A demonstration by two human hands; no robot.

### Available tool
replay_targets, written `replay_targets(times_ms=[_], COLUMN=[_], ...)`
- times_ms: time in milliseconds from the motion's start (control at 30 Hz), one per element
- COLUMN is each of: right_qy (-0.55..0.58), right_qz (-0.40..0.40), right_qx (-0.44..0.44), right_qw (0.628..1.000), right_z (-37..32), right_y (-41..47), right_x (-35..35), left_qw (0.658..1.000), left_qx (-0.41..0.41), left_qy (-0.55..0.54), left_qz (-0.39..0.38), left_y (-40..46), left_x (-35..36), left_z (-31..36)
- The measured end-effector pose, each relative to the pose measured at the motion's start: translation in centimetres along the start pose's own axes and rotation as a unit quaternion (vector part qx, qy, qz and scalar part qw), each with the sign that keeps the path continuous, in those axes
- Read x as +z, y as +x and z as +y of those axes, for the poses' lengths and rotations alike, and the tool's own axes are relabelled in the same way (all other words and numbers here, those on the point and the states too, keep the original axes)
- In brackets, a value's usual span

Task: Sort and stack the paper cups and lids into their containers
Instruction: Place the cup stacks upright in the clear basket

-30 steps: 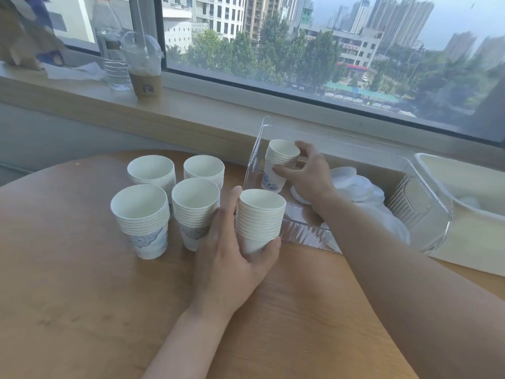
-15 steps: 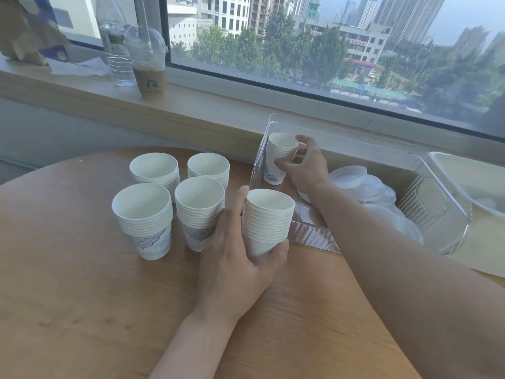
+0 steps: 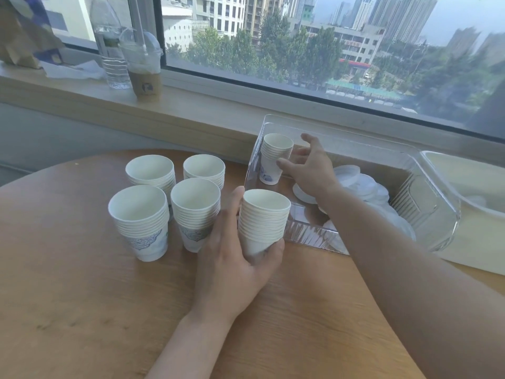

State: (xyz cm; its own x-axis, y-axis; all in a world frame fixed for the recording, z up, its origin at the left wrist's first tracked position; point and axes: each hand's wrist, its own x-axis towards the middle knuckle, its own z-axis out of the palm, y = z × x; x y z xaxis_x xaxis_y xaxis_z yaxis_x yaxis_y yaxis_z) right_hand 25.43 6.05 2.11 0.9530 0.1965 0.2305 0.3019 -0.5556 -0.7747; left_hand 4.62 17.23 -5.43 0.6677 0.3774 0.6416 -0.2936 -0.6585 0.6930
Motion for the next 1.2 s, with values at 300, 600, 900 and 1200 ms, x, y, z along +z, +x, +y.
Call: replay_targets(times_ms=[300,600,900,1200], right_qy=[0.125,0.087,0.102,0.135], right_qz=[-0.115,-0.194,-0.161,-0.104], right_qx=[-0.06,-0.061,-0.052,-0.051], right_qw=[0.984,0.975,0.98,0.984], right_z=[-3.6,-3.4,-2.8,-3.6], right_y=[-10.9,-14.8,-14.6,-13.1], right_x=[-4.8,-4.7,-4.6,-6.7], left_qw=[1.0,0.995,0.994,0.997], left_qx=[-0.011,0.096,0.107,0.052], left_qy=[-0.007,0.016,0.001,0.028], left_qz=[-0.025,-0.011,-0.021,-0.048], left_y=[-0.1,-0.1,-0.1,-0.2], left_x=[-0.6,0.1,0.7,0.2], left_z=[0.7,0.3,0.0,0.4])
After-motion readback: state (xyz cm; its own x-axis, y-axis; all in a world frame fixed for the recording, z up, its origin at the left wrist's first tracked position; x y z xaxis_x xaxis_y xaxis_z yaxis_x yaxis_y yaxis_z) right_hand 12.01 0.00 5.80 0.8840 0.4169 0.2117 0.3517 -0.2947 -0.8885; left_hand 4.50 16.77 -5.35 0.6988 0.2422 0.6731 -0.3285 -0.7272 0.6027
